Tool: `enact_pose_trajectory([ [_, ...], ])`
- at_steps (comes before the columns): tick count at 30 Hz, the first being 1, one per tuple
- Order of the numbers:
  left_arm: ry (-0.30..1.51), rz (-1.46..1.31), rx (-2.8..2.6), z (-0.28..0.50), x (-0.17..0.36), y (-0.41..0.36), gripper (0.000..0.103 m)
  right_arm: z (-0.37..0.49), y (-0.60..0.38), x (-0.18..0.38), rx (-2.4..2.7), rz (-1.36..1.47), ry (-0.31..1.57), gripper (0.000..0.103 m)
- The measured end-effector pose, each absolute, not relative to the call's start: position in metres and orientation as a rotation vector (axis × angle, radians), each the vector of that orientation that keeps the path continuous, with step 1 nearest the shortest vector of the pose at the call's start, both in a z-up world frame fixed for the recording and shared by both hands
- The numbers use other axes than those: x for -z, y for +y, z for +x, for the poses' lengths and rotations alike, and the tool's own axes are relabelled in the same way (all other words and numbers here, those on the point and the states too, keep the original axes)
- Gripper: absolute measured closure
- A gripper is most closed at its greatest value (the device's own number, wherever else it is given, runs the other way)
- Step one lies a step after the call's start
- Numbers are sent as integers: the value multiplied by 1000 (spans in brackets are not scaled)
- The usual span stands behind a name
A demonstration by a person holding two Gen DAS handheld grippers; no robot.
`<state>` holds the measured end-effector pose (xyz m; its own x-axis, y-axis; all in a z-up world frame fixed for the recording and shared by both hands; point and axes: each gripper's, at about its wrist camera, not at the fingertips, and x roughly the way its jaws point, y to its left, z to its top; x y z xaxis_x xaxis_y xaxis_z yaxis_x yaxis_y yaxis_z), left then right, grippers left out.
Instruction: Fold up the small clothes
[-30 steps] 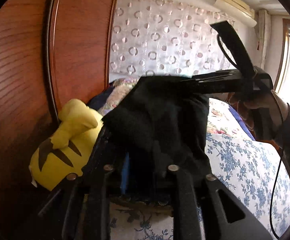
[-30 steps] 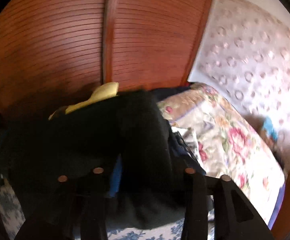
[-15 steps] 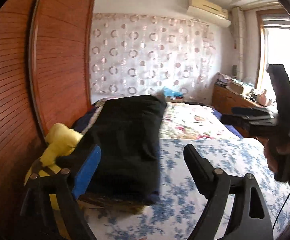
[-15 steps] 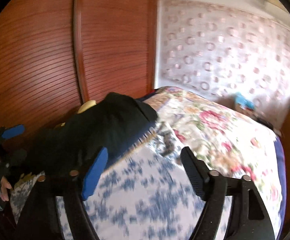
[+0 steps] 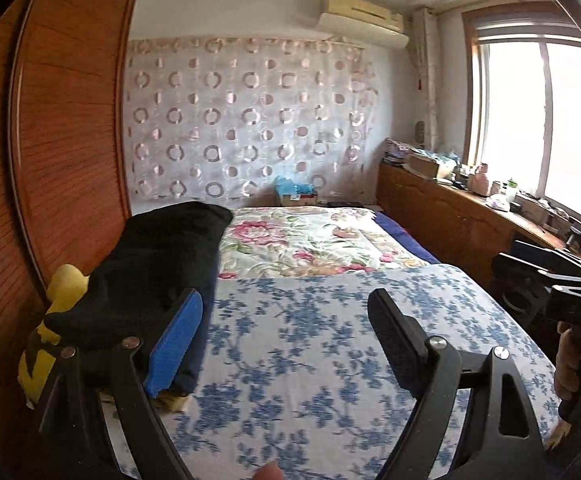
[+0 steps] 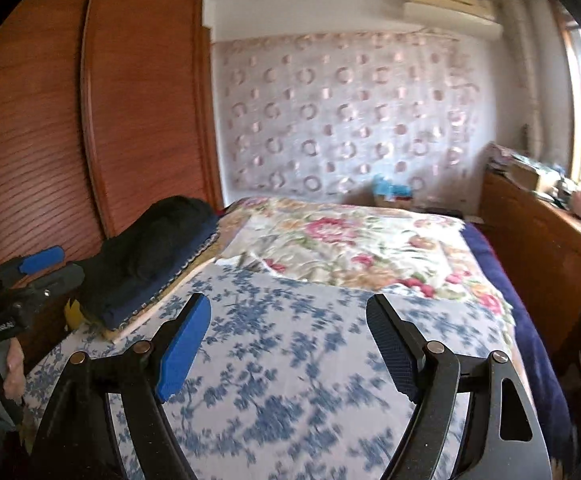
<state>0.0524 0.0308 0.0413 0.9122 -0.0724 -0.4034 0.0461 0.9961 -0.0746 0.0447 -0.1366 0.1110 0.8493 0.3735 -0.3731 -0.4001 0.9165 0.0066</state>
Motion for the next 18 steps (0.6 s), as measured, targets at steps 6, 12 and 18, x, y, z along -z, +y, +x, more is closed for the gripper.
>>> enact_pose_trajectory([
  [6, 423, -46, 68, 48, -47, 16, 18, 8, -127, -96, -350, -45, 344, 21],
  [12, 419, -55, 62, 46, -49, 15, 18, -2, -117, -80, -335, -31, 345, 21],
  [18, 416, -55, 48, 44, -50, 18, 18, -11, -116, -77, -325, -15, 343, 21],
])
